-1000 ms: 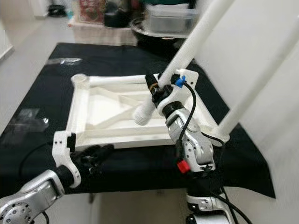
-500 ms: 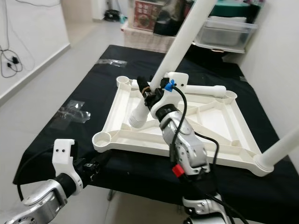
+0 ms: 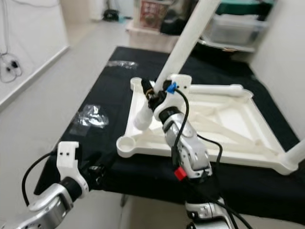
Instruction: Building children table
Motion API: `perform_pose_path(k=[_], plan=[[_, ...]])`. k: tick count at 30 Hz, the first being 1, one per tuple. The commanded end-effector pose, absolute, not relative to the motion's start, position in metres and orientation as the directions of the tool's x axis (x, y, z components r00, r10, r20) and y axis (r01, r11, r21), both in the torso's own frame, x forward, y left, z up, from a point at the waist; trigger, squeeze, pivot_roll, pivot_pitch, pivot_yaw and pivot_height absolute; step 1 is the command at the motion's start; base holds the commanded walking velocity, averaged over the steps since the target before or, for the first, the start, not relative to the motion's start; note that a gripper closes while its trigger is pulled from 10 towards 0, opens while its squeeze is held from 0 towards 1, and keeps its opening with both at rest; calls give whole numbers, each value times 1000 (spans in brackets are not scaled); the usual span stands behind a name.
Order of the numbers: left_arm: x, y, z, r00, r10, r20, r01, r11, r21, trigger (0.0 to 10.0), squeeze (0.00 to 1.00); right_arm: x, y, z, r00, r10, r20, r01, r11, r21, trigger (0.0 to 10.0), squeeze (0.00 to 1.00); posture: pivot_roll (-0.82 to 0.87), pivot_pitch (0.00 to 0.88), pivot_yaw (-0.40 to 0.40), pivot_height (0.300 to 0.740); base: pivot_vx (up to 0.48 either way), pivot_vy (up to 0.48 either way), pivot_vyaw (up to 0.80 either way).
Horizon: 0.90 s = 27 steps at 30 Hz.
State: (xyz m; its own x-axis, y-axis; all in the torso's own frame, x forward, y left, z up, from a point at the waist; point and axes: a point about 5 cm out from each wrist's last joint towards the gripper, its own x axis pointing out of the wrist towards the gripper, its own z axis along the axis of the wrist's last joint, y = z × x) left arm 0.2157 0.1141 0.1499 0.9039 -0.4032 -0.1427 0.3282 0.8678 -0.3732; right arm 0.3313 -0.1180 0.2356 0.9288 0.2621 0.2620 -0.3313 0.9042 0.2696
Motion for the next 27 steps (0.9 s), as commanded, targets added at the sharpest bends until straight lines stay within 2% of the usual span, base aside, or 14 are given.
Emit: perform_pose_path(k=[1, 4, 5, 6, 10, 13, 14, 15, 17, 18, 19, 20, 22, 27], plan=[[216, 116, 146, 911, -380, -158, 304, 880, -363, 10000, 0, 330, -114, 241, 918, 277, 284, -350, 902, 252, 10000, 0, 102, 49, -128, 740, 0, 0, 0], [215, 116, 145, 912, -377, -161, 306, 887, -347, 10000, 0, 333, -115, 242, 912, 293, 286, -364, 900, 241, 10000, 0, 101, 59, -128, 740, 0, 0, 0], [213, 114, 144, 913, -371, -168, 301, 893, -334, 10000, 0, 347, -113, 245, 863, 414, 289, -473, 864, 175, 10000, 0, 105, 70, -129, 740, 0, 0, 0], [211, 114, 143, 913, -371, -173, 304, 897, -320, 10000, 0, 353, -113, 246, 840, 465, 280, -516, 843, 149, 10000, 0, 107, 73, -129, 740, 0, 0, 0], [208, 113, 143, 911, -372, -180, 311, 904, -295, 10000, 0, 359, -112, 247, 799, 544, 256, -584, 804, 115, 10000, 0, 116, 83, -135, 740, 0, 0, 0], [198, 109, 140, 896, -398, -195, 336, 897, -288, 10000, 0, 374, -113, 251, 709, 677, 196, -697, 716, 48, 10000, 0, 131, 112, -140, 740, 0, 0, 0], [198, 109, 140, 896, -398, -195, 336, 897, -288, 10000, 0, 374, -113, 251, 709, 677, 196, -697, 716, 48, 10000, 0, 131, 112, -140, 740, 0, 0, 0], [195, 108, 139, 892, -405, -202, 342, 896, -284, 10000, 0, 376, -113, 253, 685, 704, 188, -722, 691, 40, 10000, 0, 131, 112, -140, 740, 0, 0, 0], [190, 109, 137, 891, -402, -213, 341, 900, -271, 10000, 0, 373, -116, 254, 576, 796, 186, -815, 577, 52, 10000, 0, 136, 128, -138, 740, 0, 0, 0], [190, 109, 137, 891, -402, -213, 341, 900, -271, 10000, 0, 373, -116, 254, 576, 796, 186, -815, 577, 52, 10000, 0, 136, 128, -138, 740, 0, 0, 0], [187, 110, 137, 891, -398, -216, 335, 900, -280, 10000, 0, 370, -119, 252, 513, 840, 174, -857, 514, 47, 10000, 0, 144, 140, -138, 740, 0, 0, 0], [187, 110, 137, 891, -398, -216, 335, 900, -280, 10000, 0, 370, -119, 252, 513, 840, 174, -857, 514, 47, 10000, 0, 144, 140, -138, 740, 0, 0, 0], [182, 112, 138, 891, -399, -217, 333, 899, -285, 10000, 0, 368, -125, 246, 418, 897, 145, -908, 417, 34, 10000, 0, 153, 150, -131, 740, 0, 0, 0], [175, 113, 139, 884, -411, -224, 346, 896, -280, 10000, 0, 365, -131, 247, 305, 939, 158, -951, 308, 3, 10000, 0, 169, 158, -115, 740, 0, 0, 0]])
